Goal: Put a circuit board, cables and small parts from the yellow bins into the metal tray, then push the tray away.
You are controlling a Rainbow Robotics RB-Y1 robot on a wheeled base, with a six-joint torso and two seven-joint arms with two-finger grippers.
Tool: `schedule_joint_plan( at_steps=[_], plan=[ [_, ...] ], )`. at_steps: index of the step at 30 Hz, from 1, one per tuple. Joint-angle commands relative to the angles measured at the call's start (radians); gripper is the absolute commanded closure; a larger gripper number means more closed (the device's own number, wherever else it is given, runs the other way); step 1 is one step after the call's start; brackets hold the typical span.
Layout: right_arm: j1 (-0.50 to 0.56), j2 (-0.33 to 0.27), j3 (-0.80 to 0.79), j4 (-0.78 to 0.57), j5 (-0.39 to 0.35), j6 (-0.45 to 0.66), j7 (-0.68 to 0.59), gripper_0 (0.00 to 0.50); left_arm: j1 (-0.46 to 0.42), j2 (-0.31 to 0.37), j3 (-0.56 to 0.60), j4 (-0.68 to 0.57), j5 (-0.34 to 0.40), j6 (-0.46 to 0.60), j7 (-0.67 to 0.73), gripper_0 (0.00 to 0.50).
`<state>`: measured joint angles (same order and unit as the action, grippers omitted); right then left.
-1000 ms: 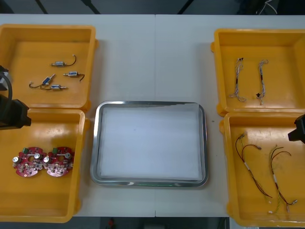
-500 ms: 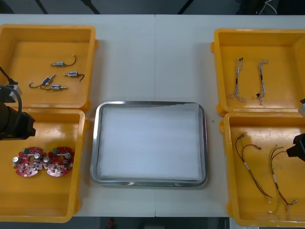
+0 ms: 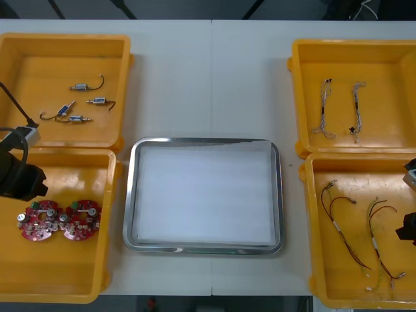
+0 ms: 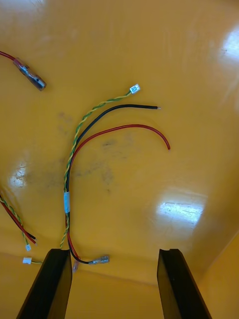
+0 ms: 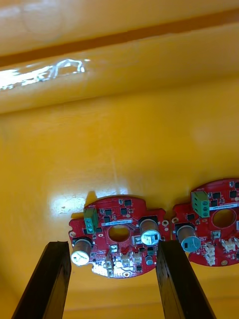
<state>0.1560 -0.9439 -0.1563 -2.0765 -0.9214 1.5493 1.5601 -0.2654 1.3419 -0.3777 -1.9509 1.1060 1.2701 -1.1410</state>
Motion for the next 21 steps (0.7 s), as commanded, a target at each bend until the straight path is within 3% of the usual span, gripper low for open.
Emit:
schedule_joint_plan(
  at_steps=[1,15,21],
  plan=[
    [0.022,0.050,-0.008,-0.016,0.044,-0.006,0.038,0.000,0.015,0.051,-0.046,0.012,0.014,-0.051,0.003,0.000],
    [0.048,0.137,0.015,-0.016,0.110,-0.009,0.067,0.000,0.022,0.059,-0.110,0.041,0.012,-0.114,0.000,0.000],
    [0.086,0.160,0.047,-0.016,0.148,-0.080,0.084,0.000,0.029,0.059,-0.110,0.049,0.023,-0.114,0.001,0.000]
  ],
)
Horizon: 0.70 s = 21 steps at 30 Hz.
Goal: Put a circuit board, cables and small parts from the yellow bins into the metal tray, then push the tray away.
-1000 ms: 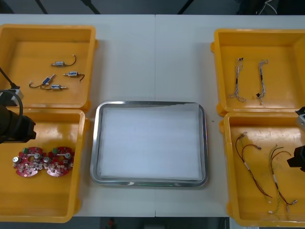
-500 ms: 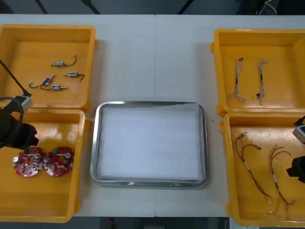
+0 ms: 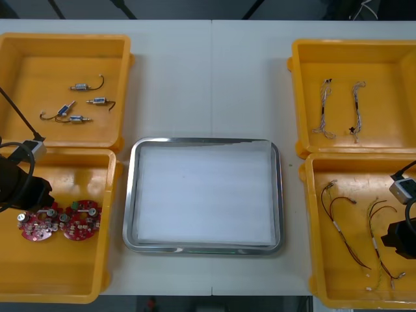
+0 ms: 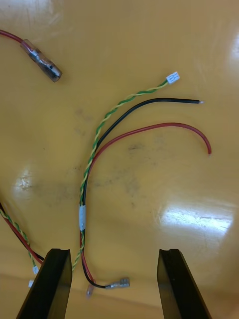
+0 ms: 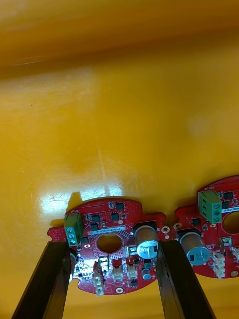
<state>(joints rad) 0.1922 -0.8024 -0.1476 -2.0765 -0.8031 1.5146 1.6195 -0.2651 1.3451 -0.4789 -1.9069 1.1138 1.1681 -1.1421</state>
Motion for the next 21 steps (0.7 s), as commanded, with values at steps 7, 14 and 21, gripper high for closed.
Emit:
schedule_joint_plan(
  at_steps=[7,14,21],
  plan=[
    [0.076,0.034,0.072,-0.016,0.071,-0.093,0.026,0.000,0.029,0.054,-0.043,0.008,0.014,-0.053,0.007,0.000],
    [0.079,0.061,0.094,-0.016,0.113,-0.094,0.028,0.000,0.029,0.054,-0.060,0.009,0.012,-0.057,0.007,0.000],
    [0.079,0.083,0.114,-0.004,0.140,-0.111,0.028,0.000,0.029,0.055,-0.076,0.009,0.009,-0.076,0.007,0.000]
  ],
)
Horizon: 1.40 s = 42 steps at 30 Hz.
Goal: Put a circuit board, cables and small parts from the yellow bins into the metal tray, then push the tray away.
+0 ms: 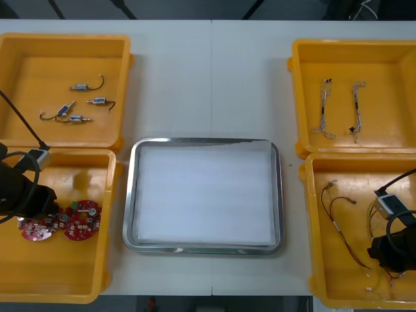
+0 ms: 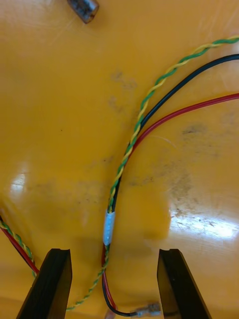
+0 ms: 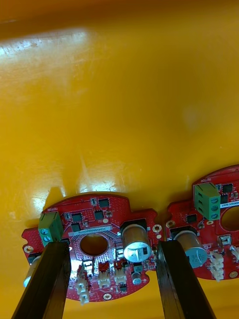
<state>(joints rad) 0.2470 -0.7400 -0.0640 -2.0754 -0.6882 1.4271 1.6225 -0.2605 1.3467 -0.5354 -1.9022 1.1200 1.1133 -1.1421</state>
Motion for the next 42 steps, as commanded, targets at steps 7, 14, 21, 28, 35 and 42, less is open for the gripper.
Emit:
schedule_joint_plan(
  at_steps=[7,14,21,28,35,42],
  plan=[
    [0.023,0.021,0.047,0.032,0.026,-0.073,0.026,0.000,0.026,0.054,-0.029,0.005,0.001,-0.026,0.007,0.000],
    [0.020,0.021,0.052,0.035,0.026,-0.073,0.031,0.019,0.026,0.052,-0.043,0.005,-0.008,-0.044,0.008,0.000],
    [0.018,0.021,0.052,0.035,0.026,-0.073,0.031,0.500,0.026,0.052,-0.044,0.009,-0.012,-0.044,0.008,0.000],
    [-0.009,0.019,0.044,0.029,0.022,-0.060,0.045,0.500,0.027,0.052,-0.054,0.014,-0.016,-0.052,0.008,0.000],
    [-0.048,0.021,-0.025,-0.045,0.018,0.029,0.076,0.500,0.026,0.054,-0.083,0.029,-0.025,-0.102,0.012,0.000],
    [-0.086,0.021,-0.094,-0.104,-0.010,0.150,0.088,0.500,0.026,0.052,-0.083,0.031,-0.026,-0.102,0.012,0.000]
  ],
)
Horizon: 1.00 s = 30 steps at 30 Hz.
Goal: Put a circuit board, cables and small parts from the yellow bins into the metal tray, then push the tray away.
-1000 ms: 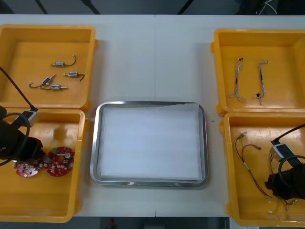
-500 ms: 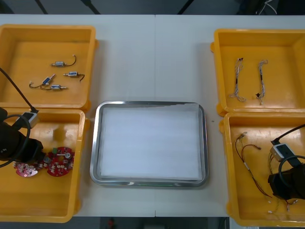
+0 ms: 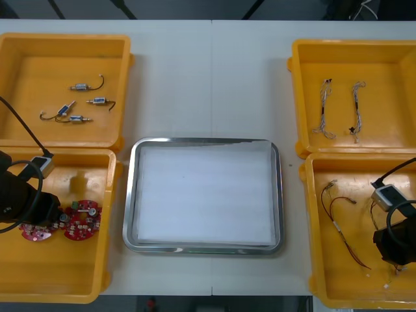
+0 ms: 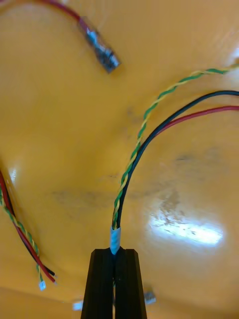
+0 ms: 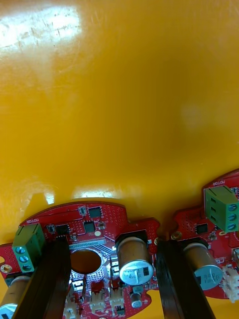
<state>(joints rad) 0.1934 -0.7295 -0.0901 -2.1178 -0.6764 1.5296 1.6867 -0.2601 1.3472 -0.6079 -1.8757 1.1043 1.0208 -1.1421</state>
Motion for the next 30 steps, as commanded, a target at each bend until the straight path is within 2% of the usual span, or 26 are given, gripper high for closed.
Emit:
schedule_joint_plan(
  at_steps=[1,4,5,6,8,9,13,15,19,22,30],
  plan=[
    [-0.035,0.012,-0.074,-0.070,-0.025,0.055,0.025,0.500,0.025,0.052,-0.010,0.004,-0.011,-0.010,0.012,0.000],
    [-0.046,0.012,-0.108,-0.111,-0.038,0.103,0.028,0.500,0.027,0.052,-0.010,0.004,-0.011,-0.011,0.010,0.004],
    [-0.052,0.012,-0.120,-0.126,-0.043,0.122,0.028,0.500,0.025,0.053,-0.010,0.004,-0.011,-0.010,0.008,0.046],
    [-0.055,0.010,-0.126,-0.134,-0.046,0.133,0.028,0.500,0.027,0.053,-0.010,0.003,-0.012,-0.010,0.008,0.063],
    [-0.069,0.012,-0.149,-0.169,-0.055,0.178,0.028,0.500,0.025,0.052,-0.010,0.004,-0.012,-0.010,0.008,0.157],
    [-0.072,0.010,-0.157,-0.177,-0.055,0.188,0.028,0.500,0.027,0.052,-0.010,0.003,-0.012,-0.011,0.008,0.184],
    [-0.103,0.010,-0.209,-0.218,-0.104,0.264,0.028,0.500,0.025,0.053,-0.010,0.003,-0.014,-0.010,0.010,0.403],
    [-0.123,0.010,-0.237,-0.222,-0.143,0.293,0.028,0.500,0.027,0.052,-0.010,0.004,-0.014,-0.010,0.010,0.453],
    [-0.173,0.010,-0.270,-0.222,-0.203,0.351,0.028,0.500,0.025,0.053,-0.010,0.003,-0.015,-0.010,0.010,0.499],
    [-0.216,0.010,-0.286,-0.223,-0.232,0.390,0.030,0.500,0.021,0.058,-0.010,0.003,-0.017,-0.010,0.008,0.500],
    [-0.330,-0.001,-0.286,-0.225,-0.256,0.390,0.044,0.500,0.002,0.110,0.002,-0.025,-0.015,-0.010,-0.002,0.500]
  ],
)
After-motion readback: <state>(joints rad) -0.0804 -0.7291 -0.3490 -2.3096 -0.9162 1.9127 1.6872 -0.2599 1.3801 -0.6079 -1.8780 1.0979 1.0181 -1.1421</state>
